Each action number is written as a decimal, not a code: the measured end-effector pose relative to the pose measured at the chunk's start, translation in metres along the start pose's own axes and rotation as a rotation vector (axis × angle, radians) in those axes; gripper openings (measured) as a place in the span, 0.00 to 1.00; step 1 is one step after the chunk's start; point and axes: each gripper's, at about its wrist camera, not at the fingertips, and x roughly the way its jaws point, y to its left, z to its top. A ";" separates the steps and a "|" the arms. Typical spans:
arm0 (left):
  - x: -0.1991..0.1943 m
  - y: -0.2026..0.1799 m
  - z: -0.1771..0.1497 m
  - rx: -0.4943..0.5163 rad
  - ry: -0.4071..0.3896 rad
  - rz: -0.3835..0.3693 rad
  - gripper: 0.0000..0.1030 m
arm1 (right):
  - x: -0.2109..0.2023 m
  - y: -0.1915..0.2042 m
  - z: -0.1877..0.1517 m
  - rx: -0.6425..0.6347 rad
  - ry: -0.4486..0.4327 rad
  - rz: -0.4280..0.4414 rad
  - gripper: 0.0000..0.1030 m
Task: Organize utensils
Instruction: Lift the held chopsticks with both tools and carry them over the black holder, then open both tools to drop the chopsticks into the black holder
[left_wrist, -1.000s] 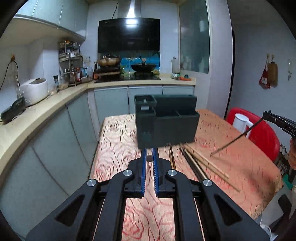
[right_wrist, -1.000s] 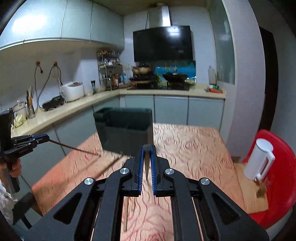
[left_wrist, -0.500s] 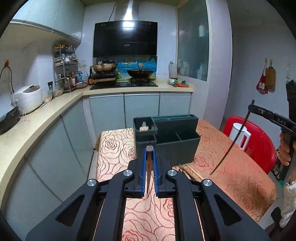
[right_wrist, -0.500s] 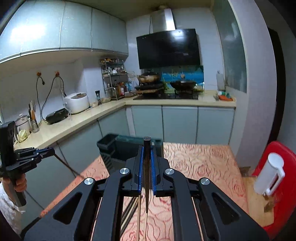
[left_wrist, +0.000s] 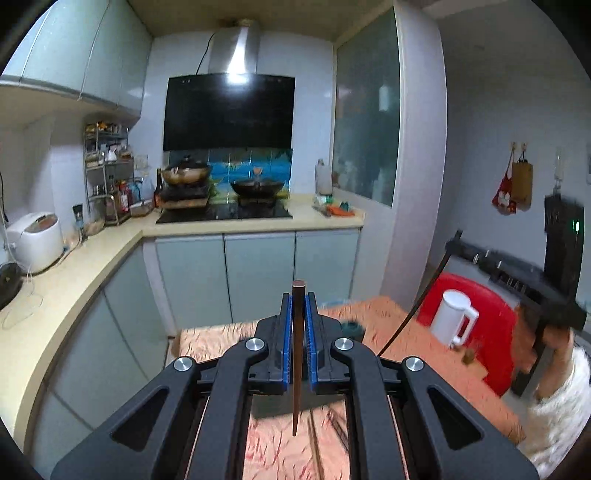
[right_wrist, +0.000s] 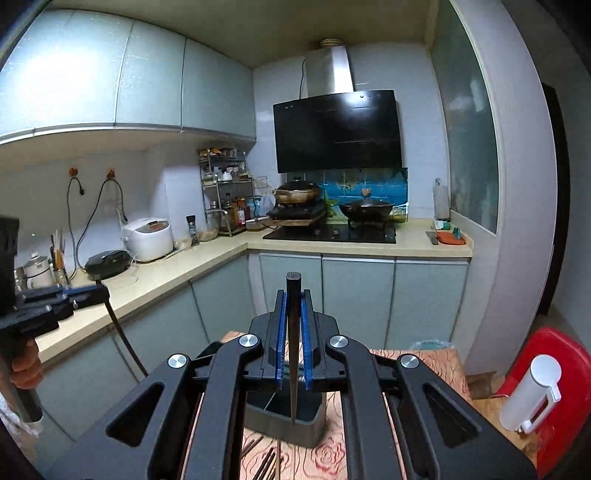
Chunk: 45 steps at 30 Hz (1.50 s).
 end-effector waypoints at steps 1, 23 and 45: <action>0.005 -0.003 0.008 0.002 -0.009 0.009 0.06 | 0.004 0.001 0.002 0.000 0.000 -0.003 0.08; 0.145 0.003 -0.017 -0.067 0.118 0.076 0.06 | 0.088 -0.004 -0.045 0.012 0.188 -0.034 0.08; 0.102 0.018 -0.032 -0.099 0.057 0.122 0.79 | 0.078 -0.009 -0.037 0.020 0.145 -0.087 0.61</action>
